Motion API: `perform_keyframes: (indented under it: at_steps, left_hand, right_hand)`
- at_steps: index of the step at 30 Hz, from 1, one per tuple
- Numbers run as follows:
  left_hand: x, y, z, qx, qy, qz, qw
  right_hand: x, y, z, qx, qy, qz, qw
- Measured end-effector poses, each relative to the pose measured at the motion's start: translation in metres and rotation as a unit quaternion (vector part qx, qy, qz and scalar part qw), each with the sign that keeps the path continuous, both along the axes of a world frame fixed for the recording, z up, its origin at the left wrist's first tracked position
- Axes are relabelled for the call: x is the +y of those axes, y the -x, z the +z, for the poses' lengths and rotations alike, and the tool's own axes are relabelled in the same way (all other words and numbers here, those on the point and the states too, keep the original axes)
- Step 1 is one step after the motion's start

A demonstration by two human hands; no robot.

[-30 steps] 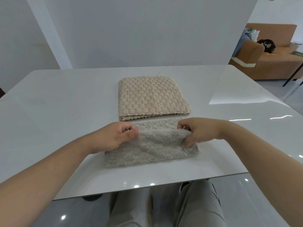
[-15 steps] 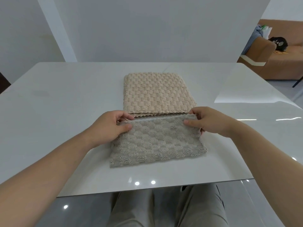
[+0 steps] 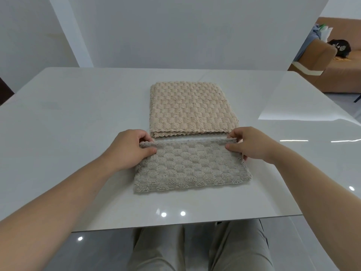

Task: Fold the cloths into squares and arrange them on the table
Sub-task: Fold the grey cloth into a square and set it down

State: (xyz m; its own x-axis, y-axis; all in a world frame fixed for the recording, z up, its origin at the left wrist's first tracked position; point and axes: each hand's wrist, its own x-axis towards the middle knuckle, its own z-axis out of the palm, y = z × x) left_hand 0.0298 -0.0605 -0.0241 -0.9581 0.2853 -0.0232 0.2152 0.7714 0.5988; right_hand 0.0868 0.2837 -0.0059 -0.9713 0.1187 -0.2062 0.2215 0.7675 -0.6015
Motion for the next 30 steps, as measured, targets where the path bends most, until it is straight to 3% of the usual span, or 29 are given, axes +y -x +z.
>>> perform_keyframes:
  at_steps: [12,18,25,30]
  left_hand:
    - [0.008,0.006,-0.005,0.033,0.068,-0.001,0.997]
    - [0.003,0.008,-0.008,0.05,0.154,-0.015,0.987]
    - [-0.001,0.011,-0.002,0.035,0.126,-0.044,0.99]
    - [-0.005,0.01,0.012,0.005,-0.005,-0.057,0.998]
  right_hand:
    - [-0.004,0.013,-0.007,0.015,-0.169,0.059,0.984]
    - [-0.007,0.013,-0.006,0.004,-0.227,0.095,0.969]
    - [-0.001,0.014,0.001,-0.017,-0.2,0.118,0.972]
    - [0.002,0.012,0.012,-0.014,-0.16,0.108,0.981]
